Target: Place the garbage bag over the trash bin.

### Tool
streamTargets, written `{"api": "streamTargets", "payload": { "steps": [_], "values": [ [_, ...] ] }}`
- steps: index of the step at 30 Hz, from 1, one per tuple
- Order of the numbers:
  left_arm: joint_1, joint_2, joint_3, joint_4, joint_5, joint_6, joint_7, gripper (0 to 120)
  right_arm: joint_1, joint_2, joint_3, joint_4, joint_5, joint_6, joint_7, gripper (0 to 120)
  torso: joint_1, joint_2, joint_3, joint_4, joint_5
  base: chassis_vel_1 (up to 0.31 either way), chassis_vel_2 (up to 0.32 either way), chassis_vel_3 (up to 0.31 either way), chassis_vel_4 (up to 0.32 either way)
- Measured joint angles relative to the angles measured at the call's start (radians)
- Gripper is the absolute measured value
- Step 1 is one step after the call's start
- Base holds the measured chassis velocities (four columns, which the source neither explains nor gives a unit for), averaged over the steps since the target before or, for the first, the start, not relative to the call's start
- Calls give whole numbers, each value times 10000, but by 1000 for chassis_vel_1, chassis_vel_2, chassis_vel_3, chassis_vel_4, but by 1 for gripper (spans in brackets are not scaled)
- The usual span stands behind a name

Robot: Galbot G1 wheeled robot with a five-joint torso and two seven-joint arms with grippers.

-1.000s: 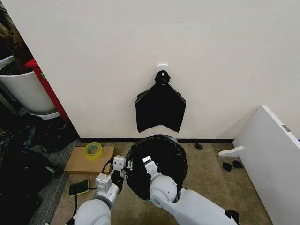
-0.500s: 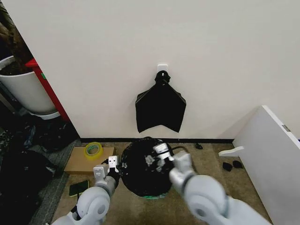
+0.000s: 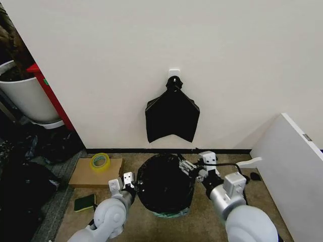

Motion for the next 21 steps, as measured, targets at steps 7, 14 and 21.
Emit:
{"api": "streamTargets", "payload": {
  "steps": [7,14,21],
  "values": [
    [-58,0,-76,44,12,-14,-112,6,-1,89,73,-75,-5,-16,-6,100,0,0,0,1,-2,0,0,0,0],
    [110,103,-298,-269,104,-221,0,34,8,250,33,-101,8,-64,-7,100,0,0,1,2,-2,0,0,0,0],
    [177,385,-425,-606,288,-549,354,59,-190,453,9,-58,-100,-67,-58,100,0,0,1,2,-4,0,0,0,0]
  ]
}}
